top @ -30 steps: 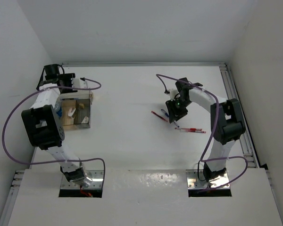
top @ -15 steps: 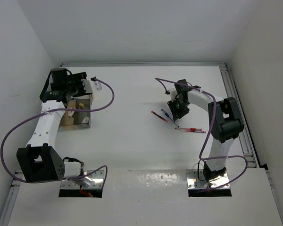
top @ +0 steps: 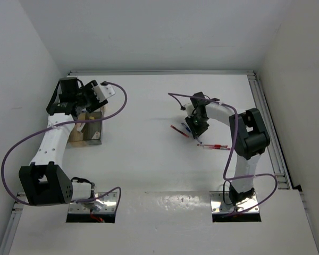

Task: Sort the stationery into containers
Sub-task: Pick up the pen from the center of the board.

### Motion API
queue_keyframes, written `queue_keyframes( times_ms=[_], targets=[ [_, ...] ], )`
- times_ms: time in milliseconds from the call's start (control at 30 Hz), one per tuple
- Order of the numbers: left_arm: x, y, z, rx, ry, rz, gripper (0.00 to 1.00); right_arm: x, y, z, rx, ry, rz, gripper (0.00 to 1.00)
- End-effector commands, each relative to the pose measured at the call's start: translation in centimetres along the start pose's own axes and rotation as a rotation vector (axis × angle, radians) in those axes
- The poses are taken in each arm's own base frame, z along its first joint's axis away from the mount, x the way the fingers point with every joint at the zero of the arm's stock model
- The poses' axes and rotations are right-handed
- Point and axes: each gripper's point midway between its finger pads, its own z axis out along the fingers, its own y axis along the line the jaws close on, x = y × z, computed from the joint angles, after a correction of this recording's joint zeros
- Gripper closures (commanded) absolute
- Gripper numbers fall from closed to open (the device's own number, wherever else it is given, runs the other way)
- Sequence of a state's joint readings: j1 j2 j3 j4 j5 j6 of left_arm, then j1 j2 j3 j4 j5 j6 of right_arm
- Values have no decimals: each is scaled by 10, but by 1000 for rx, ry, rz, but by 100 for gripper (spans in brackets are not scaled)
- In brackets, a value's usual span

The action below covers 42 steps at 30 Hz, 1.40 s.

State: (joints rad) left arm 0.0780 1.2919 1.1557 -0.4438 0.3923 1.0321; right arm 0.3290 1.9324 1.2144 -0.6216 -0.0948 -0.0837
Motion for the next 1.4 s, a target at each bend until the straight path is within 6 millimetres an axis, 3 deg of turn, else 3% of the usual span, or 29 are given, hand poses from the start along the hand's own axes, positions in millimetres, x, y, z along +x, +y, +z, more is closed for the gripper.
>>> queue_keyframes(
  times_ms=[0, 67, 100, 233, 300, 367, 467, 567, 600, 633, 733, 933, 1200, 1367],
  targets=[
    [-38, 15, -14, -35, -114, -125, 41, -14, -9, 0, 44, -19, -17, 74],
    [-60, 17, -19, -5, -180, -169, 41, -15, -13, 3, 67, -12, -24, 76],
    [-60, 15, -19, 2, -177, -191, 41, -14, -15, 3, 74, -8, -23, 77],
    [-90, 13, -29, 18, -249, -242, 41, -9, -15, 9, 86, 19, -52, 79],
    [-96, 10, -32, 33, -266, -278, 41, -7, -14, 10, 84, 25, -53, 88],
    [-114, 1, -37, 60, -308, -330, 42, -8, -14, 8, 86, 19, -53, 94],
    [-137, -7, -50, 102, -388, -444, 43, -23, -10, -10, 68, -48, -54, 100],
    [-156, -13, -62, 153, -465, -574, 42, -55, -10, -43, 75, -150, -56, 100],
    [-166, -17, -65, 187, -512, -588, 42, -73, -10, -61, 63, -211, -48, 100],
    [-173, -22, -68, 227, -530, -670, 42, -78, -7, -70, 51, -222, -43, 100],
    [-192, -29, -76, 306, -608, -789, 42, -106, 7, -107, -20, -325, -21, 100],
    [-222, -70, -74, 473, -652, -880, 42, -132, 78, -164, -319, -537, 83, 100],
    [-241, -107, -48, 683, -623, -1126, 43, -139, 150, -202, -567, -634, 42, 100],
    [-255, -106, -42, 697, -662, -1171, 43, -141, 168, -213, -663, -638, 64, 100]
  ],
)
